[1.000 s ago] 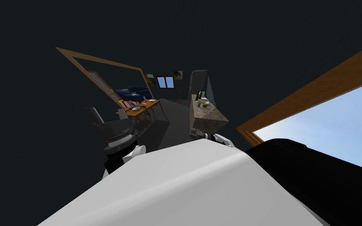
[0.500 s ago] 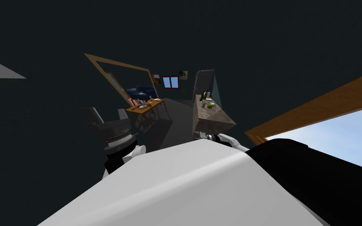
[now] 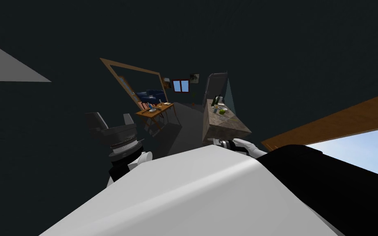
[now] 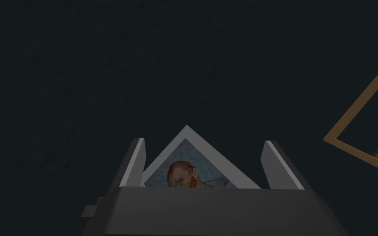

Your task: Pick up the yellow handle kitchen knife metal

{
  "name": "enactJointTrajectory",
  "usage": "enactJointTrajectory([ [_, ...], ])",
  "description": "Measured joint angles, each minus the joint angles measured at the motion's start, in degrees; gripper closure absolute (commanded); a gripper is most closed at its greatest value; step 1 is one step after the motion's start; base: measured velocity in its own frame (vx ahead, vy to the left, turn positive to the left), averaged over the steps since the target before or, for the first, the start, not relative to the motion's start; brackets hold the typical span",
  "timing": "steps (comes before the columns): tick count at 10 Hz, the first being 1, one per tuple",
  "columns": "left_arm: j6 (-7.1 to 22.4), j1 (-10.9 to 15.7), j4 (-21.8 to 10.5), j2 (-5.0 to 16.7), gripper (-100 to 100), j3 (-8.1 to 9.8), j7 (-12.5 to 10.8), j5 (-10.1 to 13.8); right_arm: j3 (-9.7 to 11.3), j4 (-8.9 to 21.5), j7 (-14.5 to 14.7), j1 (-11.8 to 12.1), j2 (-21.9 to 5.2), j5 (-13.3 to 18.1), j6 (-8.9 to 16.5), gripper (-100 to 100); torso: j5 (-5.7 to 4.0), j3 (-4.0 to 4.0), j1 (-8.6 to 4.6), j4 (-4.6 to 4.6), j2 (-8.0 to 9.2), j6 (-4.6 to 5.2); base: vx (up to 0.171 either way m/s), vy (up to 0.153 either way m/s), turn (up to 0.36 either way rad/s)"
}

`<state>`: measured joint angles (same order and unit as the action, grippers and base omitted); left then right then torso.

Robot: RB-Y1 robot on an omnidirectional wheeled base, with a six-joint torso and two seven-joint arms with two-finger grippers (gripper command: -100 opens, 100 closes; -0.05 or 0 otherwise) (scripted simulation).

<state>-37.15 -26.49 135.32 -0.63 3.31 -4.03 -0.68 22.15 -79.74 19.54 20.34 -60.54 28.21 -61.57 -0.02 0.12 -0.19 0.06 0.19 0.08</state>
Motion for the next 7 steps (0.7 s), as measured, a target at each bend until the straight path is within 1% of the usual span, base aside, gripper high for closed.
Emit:
enactJointTrajectory([
  [1,0.0,0.0,0.0,0.0,0,-0.01,0.0,0.0,0.3,0.8,0.3,0.3,-2.0,0.3,-0.2,-100,0.02,-0.02,0.00,0.00,-0.03,-0.07,0.021,-0.009,0.134],
  [2,0.0,0.0,0.0,0.0,0,0.00,0.0,0.0,0.8,2.6,0.6,-0.4,-3.2,0.6,-0.6,-100,0.00,-0.03,-0.03,-0.01,-0.05,-0.02,0.012,-0.007,-0.017],
  [3,0.0,0.0,0.0,0.0,0,0.00,0.0,0.0,1.0,4.4,0.9,-0.7,-3.5,0.8,-1.0,-100,-0.01,-0.01,-0.03,0.00,-0.02,0.01,0.023,-0.009,0.253],
  [4,0.0,0.0,0.0,0.0,0,0.00,0.0,0.0,1.6,5.1,1.6,-0.1,-4.9,1.2,-0.7,-100,0.00,-0.02,-0.04,-0.01,-0.05,-0.07,0.025,-0.021,0.143],
  [5,0.0,0.0,0.0,0.0,0,0.00,0.0,0.0,1.7,6.5,2.2,0.1,-6.5,1.3,-1.1,-100,-0.01,-0.03,-0.08,-0.01,-0.06,0.00,0.014,-0.015,-0.041],
  [6,0.0,0.0,0.0,0.0,0,0.00,0.0,0.0,1.8,7.9,2.1,-0.5,-7.1,1.3,-1.4,-100,-0.02,-0.02,-0.06,-0.01,-0.03,0.01,0.027,-0.029,0.187],
  [7,0.0,0.0,0.0,0.0,0,0.00,0.0,0.0,2.5,9.7,2.3,-1.1,-8.6,1.8,-1.8,-100,-0.01,-0.04,-0.11,-0.01,-0.08,-0.06,0.038,-0.032,0.173],
])
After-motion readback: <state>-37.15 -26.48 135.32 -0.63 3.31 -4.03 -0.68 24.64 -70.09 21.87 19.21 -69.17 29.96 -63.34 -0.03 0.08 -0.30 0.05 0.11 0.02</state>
